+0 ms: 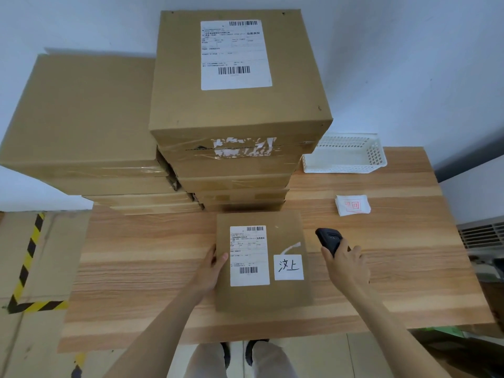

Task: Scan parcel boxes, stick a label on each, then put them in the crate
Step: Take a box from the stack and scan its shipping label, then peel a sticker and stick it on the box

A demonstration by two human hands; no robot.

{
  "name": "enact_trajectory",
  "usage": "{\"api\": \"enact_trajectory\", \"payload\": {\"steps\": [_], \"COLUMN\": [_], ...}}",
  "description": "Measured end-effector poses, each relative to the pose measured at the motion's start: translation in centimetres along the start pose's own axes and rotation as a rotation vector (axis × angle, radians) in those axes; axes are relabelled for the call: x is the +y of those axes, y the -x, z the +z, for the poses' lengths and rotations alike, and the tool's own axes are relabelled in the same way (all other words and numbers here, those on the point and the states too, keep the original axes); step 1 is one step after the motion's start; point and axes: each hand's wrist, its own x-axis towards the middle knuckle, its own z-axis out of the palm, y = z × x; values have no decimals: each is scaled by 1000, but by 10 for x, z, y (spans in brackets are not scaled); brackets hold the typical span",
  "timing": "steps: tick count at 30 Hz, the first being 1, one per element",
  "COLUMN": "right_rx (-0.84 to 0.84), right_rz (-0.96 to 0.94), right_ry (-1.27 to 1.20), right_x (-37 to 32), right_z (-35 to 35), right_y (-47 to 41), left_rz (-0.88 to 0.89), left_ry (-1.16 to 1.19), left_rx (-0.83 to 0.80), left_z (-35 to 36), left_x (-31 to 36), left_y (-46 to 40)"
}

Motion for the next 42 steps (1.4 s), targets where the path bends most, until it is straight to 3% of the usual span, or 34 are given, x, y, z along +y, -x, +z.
{"api": "enact_trajectory", "payload": {"steps": [11, 23, 32, 37, 42], "right_rx": [-12, -16, -105, -4, 20], "right_rz": [-16, -28, 15, 27, -20], "right_ry": [210, 137, -127, -363, -518], "right_x": [12, 18, 58, 84, 96], "right_z": [75, 92, 30, -19, -42], "right_y": [-43, -51, -73, -114, -178], "left_rz": [24, 80, 60, 58, 30], "left_ry": [-9, -26, -72, -129, -153], "left_rx": [50, 136, 138, 130, 234], "left_z": [4, 14, 25, 40, 52], "left_x": [-6, -8, 2, 6, -1], "left_y": [-2, 3, 11, 6, 0]}}
